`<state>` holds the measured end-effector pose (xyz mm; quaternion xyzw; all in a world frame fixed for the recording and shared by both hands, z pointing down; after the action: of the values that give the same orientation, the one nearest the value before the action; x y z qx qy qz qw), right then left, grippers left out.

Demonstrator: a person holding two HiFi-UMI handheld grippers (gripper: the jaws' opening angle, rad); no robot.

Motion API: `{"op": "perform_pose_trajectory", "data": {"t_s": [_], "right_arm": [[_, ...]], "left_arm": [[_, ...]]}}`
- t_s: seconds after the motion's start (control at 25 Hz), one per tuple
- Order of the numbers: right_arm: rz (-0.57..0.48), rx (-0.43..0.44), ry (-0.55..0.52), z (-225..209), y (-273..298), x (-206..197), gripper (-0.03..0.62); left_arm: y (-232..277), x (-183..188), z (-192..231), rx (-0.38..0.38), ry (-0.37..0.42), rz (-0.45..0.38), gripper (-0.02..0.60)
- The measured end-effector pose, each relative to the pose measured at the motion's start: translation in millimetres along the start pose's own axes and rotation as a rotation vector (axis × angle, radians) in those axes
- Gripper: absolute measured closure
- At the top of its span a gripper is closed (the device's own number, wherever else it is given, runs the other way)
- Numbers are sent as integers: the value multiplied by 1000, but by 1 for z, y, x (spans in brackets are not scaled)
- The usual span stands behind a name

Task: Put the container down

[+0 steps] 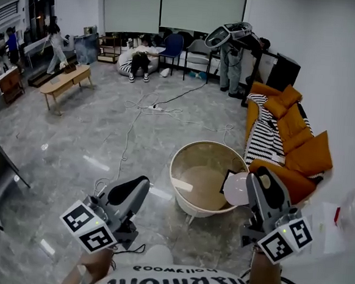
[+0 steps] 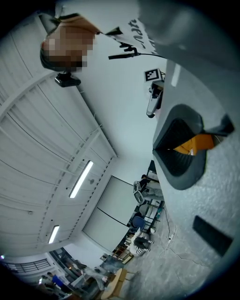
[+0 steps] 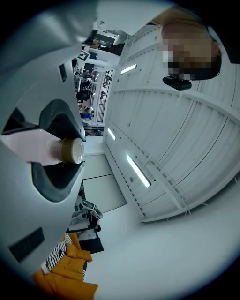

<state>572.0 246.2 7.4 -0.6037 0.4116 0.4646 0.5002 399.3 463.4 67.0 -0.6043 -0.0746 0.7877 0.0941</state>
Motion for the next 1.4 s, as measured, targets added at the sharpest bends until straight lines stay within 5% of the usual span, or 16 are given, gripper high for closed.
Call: {"op": "perform_pose_trajectory", "data": {"t_s": [0.32,0.92,1.4], "right_arm": [[21,5,3,-26,86,-25,462],[-18,-98,-5,-52,305,-63,462],[57,-147,-5,-124,416,-117,463]], "left_arm": [[40,-7,76,-8,-6,58,568],[127,52,288,-132,4,92,569],[240,33,403,-156,-51,120,569]]}}
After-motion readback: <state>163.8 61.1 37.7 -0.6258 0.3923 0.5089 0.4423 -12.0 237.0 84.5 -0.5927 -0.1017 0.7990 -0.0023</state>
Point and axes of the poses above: the fingertips, and each gripper's own axes: y forward along the fingers, z to its left, x out of its top, the point moved 4 cm from there along -y, backward along the fingers, and after that the axes turned 3 degrees about -x, right-handed, at the moved point
